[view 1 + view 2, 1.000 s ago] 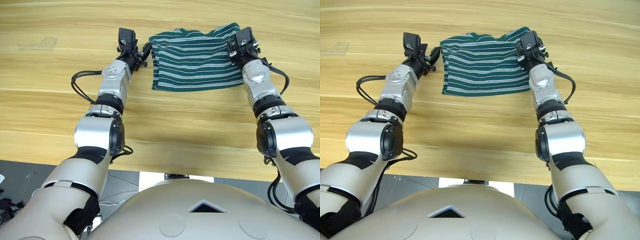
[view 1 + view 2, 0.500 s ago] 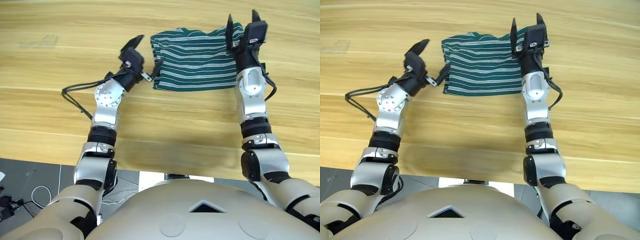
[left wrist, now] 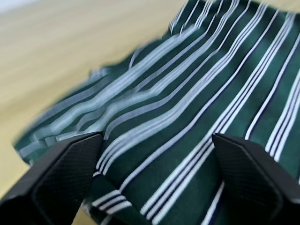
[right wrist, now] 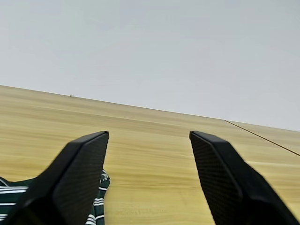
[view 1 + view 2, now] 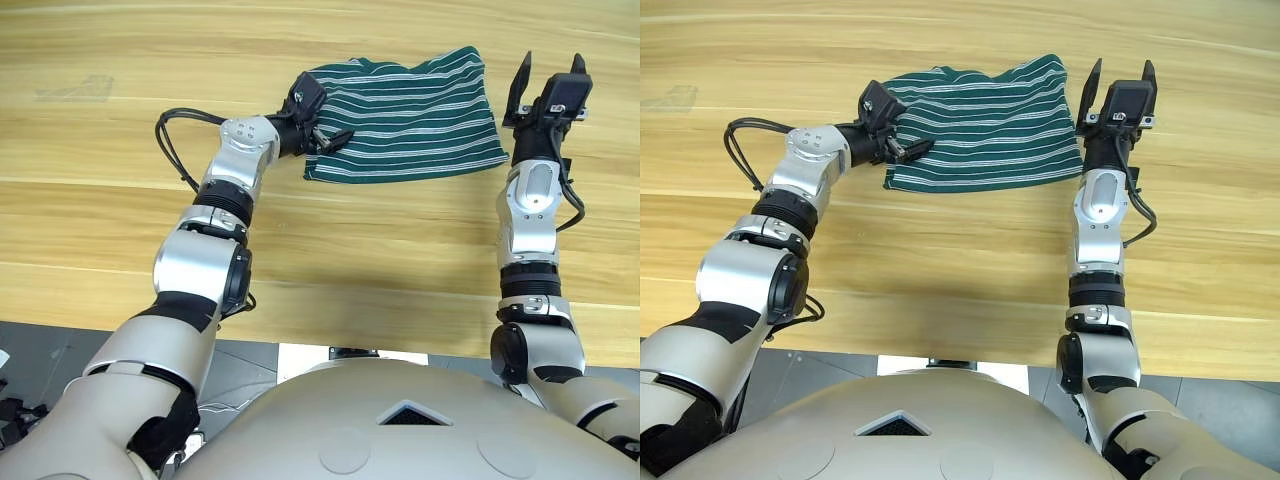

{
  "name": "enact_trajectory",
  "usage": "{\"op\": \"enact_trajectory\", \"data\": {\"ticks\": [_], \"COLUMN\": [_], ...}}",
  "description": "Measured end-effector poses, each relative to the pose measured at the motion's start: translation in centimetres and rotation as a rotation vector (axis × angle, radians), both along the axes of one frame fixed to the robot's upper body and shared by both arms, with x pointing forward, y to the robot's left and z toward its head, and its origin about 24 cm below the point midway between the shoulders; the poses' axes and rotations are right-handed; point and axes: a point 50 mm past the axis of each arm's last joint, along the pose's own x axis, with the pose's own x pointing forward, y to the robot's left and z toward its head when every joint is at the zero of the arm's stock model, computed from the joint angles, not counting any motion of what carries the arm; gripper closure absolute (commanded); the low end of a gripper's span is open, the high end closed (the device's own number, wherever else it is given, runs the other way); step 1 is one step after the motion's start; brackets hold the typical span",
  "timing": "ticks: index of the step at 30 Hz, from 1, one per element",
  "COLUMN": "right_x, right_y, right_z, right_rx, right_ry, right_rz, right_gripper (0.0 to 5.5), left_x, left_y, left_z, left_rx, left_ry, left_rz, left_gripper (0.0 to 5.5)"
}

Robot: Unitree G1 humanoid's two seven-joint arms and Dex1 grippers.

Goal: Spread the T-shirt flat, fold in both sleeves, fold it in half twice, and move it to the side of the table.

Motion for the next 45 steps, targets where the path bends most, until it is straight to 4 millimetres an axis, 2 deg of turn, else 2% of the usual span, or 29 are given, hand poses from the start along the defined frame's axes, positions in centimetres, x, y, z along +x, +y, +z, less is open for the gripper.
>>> {"op": "enact_trajectory", "data": {"ticks": [3,7,10,12,15,19,22,23,25,30,34,36,37,40,42,45], "right_x": [-0.1,-0.4,-0.8,-0.9,-0.8,-0.8,-0.8,-0.8,-0.8,-0.9,-1.1,-1.1,-1.2,-1.3,-1.4,-1.4], "right_y": [-0.1,-0.1,-0.2,-0.2,-0.1,0.4,1.5,1.7,1.9,1.6,1.2,1.1,1.0,0.9,1.0,1.1], "right_z": [0.3,1.4,1.5,1.5,1.5,1.4,0.7,0.3,0.2,0.0,-1.3,-1.9,-2.1,-2.9,-3.1,-3.3], "right_rx": [-0.004,-0.015,-0.017,-0.019,-0.02,-0.021,-0.036,-0.046,-0.055,-0.065,-0.076,-0.085,-0.083,-0.087,-0.093,-0.093], "right_ry": [-0.009,-0.047,-0.053,-0.053,-0.052,-0.047,0.0,0.018,0.024,0.038,0.085,0.102,0.107,0.122,0.118,0.118], "right_rz": [0.004,0.017,0.016,0.017,0.019,0.034,0.071,0.078,0.084,0.064,0.034,0.028,0.019,0.001,0.002,-0.001], "right_gripper": [2.31,2.31,2.31,2.31,2.31,2.31,2.31,2.31,2.31,2.31,2.31,2.31,2.31,2.31,2.31,2.31], "left_x": [-0.2,-1.1,-3.4,-5.3,-9.5,-16.5,-22.6,-23.9,-24.5,-24.1,-20.7,-19.7,-18.7,-13.7,-10.4,-7.4], "left_y": [-0.3,1.0,2.1,1.8,0.8,-1.3,-3.0,-3.3,-3.6,-4.1,-2.6,-2.4,-2.1,-0.8,-0.2,0.4], "left_z": [-0.7,-1.8,-3.0,-3.1,-3.2,-2.8,-1.8,-1.6,-1.4,-0.6,1.3,2.2,3.0,5.7,5.2,2.6], "left_rx": [-0.018,-0.128,-0.218,-0.255,-0.322,-0.393,-0.425,-0.428,-0.416,-0.422,-0.408,-0.412,-0.412,-0.346,-0.255,-0.159], "left_ry": [0.021,0.02,-0.025,-0.069,-0.087,-0.012,0.136,0.175,0.201,0.154,-0.055,-0.127,-0.186,-0.39,-0.395,-0.278], "left_rz": [0.048,0.205,0.278,0.269,0.244,0.205,0.142,0.116,0.082,-0.022,-0.007,-0.018,-0.022,-0.006,0.022,0.011], "left_gripper": [1.19,1.19,1.19,1.19,1.19,1.19,1.19,1.19,1.19,1.19,1.19,1.19,1.19,1.19,1.19,1.19]}}
